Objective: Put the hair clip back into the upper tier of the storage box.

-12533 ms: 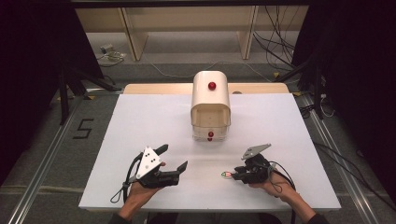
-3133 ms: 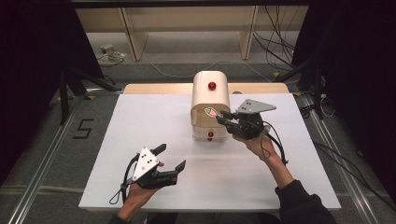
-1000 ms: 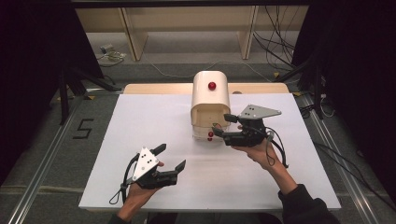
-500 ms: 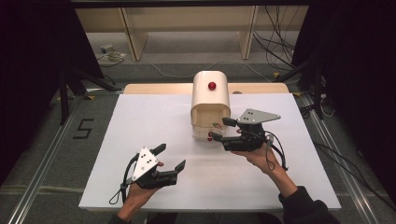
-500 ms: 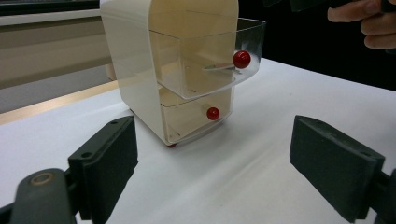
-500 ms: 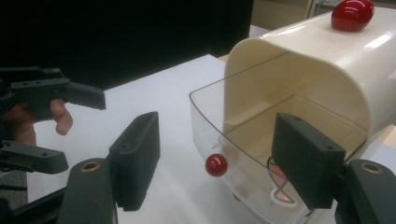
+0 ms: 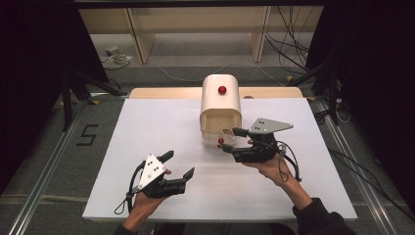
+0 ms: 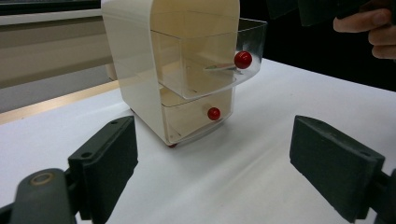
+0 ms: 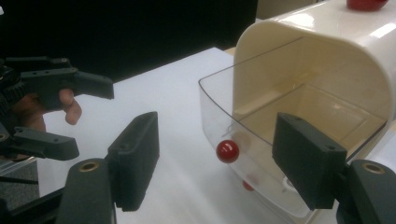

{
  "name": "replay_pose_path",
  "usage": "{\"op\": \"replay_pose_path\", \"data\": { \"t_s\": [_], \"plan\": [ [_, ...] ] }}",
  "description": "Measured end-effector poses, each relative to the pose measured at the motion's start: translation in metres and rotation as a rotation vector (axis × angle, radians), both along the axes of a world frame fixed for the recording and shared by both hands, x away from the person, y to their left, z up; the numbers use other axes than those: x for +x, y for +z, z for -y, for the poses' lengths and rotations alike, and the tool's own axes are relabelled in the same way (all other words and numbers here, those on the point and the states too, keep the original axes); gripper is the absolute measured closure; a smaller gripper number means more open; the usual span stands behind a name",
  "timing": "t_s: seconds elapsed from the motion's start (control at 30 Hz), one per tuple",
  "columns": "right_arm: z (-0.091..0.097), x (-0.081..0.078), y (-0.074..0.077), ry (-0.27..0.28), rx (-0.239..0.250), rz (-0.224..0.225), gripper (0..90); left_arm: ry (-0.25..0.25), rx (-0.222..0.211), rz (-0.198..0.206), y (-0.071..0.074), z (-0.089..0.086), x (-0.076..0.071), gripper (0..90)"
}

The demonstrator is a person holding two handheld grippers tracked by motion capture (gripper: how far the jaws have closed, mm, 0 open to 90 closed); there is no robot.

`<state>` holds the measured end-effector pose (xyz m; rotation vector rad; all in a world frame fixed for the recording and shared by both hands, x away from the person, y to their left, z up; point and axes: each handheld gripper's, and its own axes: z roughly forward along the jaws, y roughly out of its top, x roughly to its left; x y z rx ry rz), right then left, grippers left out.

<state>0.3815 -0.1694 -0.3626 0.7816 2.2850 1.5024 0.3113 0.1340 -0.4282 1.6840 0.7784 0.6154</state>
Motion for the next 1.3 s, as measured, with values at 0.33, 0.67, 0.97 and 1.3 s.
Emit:
{"op": "replay_pose_path", "data": {
  "t_s": [0.33, 0.67, 0.97, 1.3],
  "plan": [
    [-0.001, -0.002, -0.004, 0.005, -0.003, -0.010, 32.5, 0.001, 0.002, 0.000, 0.000, 0.000, 0.000, 14.7],
    [-0.002, -0.004, -0.009, 0.011, -0.017, -0.021, 32.5, 0.003, -0.005, -0.002, 0.000, 0.000, 0.000, 14.7],
    [-0.002, -0.005, -0.014, 0.016, -0.031, -0.028, 32.5, 0.003, -0.003, -0.003, 0.000, 0.000, 0.000, 14.7],
    [-0.001, -0.003, -0.022, 0.003, -0.047, -0.044, 32.7, 0.003, -0.004, -0.001, 0.000, -0.001, 0.000, 14.7]
  ]
}}
